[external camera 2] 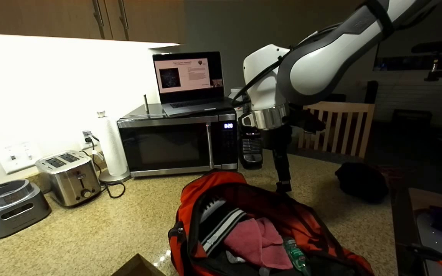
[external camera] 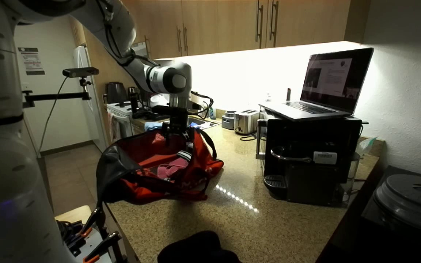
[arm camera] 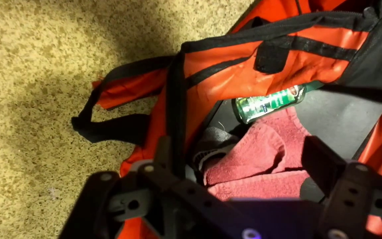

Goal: Remove the towel from the bag

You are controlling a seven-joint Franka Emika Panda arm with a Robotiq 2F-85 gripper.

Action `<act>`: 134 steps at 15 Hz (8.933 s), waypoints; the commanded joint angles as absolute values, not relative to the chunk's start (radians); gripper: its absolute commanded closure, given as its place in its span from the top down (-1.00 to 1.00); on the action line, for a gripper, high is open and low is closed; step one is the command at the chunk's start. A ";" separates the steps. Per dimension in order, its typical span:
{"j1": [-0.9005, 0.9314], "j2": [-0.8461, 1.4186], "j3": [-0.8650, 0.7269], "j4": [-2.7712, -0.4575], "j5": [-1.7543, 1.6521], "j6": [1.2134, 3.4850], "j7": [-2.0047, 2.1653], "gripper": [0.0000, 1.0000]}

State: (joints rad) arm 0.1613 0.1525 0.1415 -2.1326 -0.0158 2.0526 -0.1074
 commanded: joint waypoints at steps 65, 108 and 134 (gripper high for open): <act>0.257 0.460 0.089 -2.050 -0.004 2.402 0.344 -0.36; 0.265 0.376 0.123 -2.059 -0.045 2.213 0.341 1.00; 0.276 0.442 0.107 -2.039 -0.066 2.190 0.328 0.13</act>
